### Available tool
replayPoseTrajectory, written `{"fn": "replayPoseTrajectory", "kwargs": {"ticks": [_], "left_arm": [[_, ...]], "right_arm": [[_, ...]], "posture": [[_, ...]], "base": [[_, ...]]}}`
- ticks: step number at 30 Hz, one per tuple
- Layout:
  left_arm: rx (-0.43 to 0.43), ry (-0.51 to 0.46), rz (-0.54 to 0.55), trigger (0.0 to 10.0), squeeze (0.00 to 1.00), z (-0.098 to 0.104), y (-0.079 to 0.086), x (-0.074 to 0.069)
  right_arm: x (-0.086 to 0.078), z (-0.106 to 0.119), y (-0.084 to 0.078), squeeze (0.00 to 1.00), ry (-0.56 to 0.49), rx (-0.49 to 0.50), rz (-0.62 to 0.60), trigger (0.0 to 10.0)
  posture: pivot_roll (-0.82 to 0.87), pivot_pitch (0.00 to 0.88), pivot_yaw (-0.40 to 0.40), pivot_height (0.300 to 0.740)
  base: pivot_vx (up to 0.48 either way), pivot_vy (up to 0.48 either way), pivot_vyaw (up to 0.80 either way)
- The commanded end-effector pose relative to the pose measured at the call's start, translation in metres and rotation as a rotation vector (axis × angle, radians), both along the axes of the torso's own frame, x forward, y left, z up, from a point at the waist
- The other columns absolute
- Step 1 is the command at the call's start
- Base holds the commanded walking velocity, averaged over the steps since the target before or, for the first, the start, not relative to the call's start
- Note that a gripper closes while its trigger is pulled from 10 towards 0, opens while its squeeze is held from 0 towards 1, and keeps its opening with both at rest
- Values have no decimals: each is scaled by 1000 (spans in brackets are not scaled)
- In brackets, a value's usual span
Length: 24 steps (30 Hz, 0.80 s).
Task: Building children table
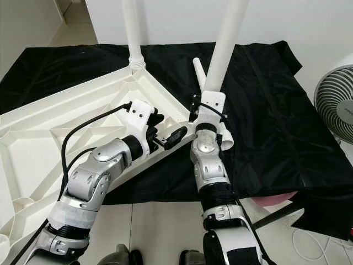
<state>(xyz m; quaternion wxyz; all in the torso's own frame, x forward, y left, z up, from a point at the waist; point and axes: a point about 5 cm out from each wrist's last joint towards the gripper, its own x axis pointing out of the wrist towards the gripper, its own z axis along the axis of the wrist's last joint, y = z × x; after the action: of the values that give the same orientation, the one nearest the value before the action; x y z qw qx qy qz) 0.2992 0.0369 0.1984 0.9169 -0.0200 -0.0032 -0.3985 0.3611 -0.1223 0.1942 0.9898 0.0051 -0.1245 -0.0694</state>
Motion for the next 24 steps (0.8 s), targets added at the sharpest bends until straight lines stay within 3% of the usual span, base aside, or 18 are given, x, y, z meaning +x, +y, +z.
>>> {"fn": "replayPoseTrajectory", "kwargs": {"ticks": [1, 4, 5, 6, 8, 9, 19, 24], "left_arm": [[2, 12, 78, 10000, 0, -2, 4, 3], [1, 12, 77, 10000, 0, -2, 3, 3], [1, 13, 77, 10000, 0, -2, 3, 3], [0, 13, 77, 10000, 0, -2, 3, 3], [0, 13, 77, 10000, 0, -2, 3, 3], [0, 14, 76, 10000, 0, -2, 3, 3], [-3, 12, 72, 10000, 0, -1, 2, 2], [-3, 11, 69, 10000, 0, -1, 1, 2]], "right_arm": [[-1, 4, 1, 1000, -32, 1, 26, 10000], [0, 6, -4, 1000, -42, 10, 33, 10000], [1, 6, -5, 886, -40, 3, 47, 10000], [2, 6, -5, 118, -35, -6, 71, 10000], [2, 6, -5, 118, -35, -6, 71, 10000], [3, 7, -7, 0, -32, -10, 99, 10000], [7, 0, -24, 0, 42, -134, 400, 10000], [6, -1, -31, 0, 53, -208, 483, 10000]], "posture": [[-107, 105, 26, 740], [-107, 105, 26, 740], [-107, 105, 26, 740], [-107, 105, 26, 740], [-107, 105, 26, 740], [-109, 107, 25, 740], [-111, 109, 26, 740], [-115, 110, 29, 740]], "base": [[0, 0, 0], [0, 0, 0], [0, 0, 0], [0, 0, 0], [0, 0, 0], [0, 0, 0], [0, 0, 0], [0, 0, 0]]}}
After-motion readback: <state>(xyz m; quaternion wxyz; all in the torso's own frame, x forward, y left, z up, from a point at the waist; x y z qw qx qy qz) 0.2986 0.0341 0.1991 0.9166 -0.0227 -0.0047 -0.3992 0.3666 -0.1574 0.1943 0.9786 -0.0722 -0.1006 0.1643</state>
